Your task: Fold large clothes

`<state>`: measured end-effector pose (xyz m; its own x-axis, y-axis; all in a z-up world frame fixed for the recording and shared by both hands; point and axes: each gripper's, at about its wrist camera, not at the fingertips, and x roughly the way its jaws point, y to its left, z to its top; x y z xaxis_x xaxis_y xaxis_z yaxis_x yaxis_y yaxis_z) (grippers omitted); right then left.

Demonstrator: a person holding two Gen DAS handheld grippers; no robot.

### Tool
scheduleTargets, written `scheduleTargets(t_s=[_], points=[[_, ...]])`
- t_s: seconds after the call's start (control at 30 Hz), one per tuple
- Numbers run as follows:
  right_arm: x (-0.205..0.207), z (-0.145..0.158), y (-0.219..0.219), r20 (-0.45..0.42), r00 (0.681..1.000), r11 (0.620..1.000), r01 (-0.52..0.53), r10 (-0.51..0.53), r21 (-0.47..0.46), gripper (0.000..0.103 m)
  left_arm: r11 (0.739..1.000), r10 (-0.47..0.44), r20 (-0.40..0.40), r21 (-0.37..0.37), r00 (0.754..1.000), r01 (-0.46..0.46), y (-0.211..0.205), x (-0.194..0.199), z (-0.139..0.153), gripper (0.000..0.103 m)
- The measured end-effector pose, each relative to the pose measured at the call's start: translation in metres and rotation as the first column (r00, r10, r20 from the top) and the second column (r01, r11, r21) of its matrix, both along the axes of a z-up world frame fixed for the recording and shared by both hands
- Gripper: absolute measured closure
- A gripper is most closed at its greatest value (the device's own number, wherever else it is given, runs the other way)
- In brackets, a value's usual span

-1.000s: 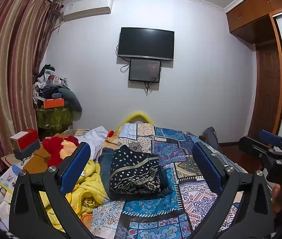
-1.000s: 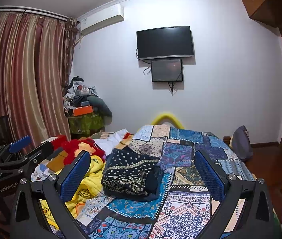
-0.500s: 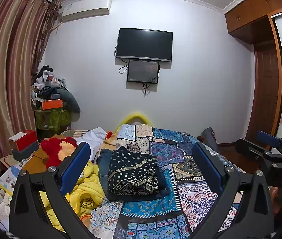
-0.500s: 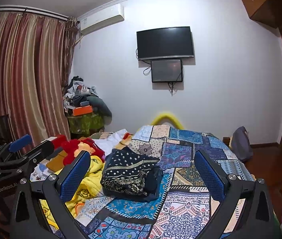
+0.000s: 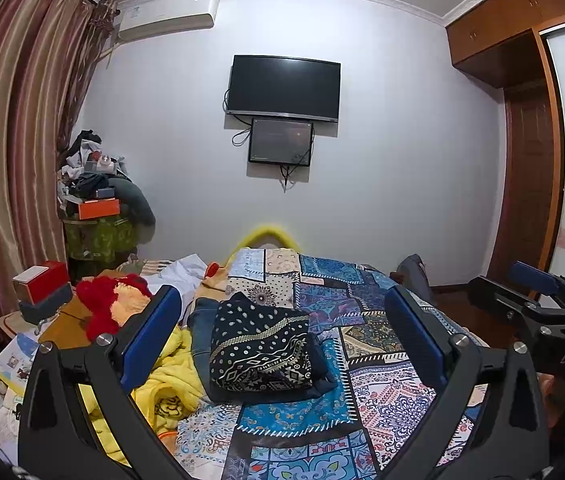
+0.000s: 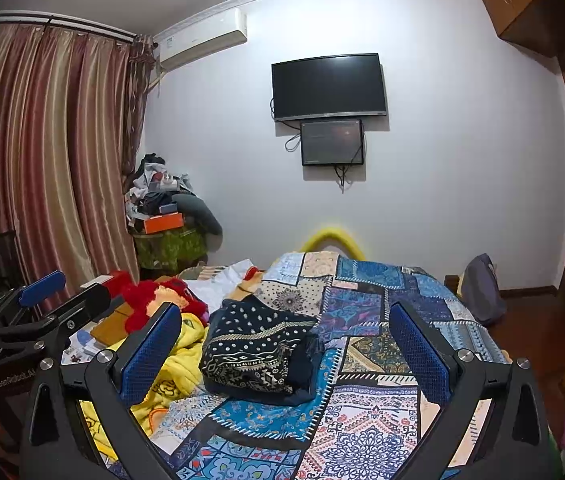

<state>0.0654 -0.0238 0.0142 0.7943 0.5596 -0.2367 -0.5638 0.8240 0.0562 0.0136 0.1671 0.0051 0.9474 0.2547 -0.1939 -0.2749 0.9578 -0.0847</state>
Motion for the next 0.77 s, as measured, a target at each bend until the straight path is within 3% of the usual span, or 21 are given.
scheduleTargets(t_s=[0.77], points=[[0.0028, -0.0021, -0.0005, -0.007, 1.0, 1.0, 0.025, -0.025, 0.005, 0.0, 0.999, -0.038, -0.022, -0.023, 0.999, 0.038, 0.0044, 0.0044, -0.0049, 0.001]])
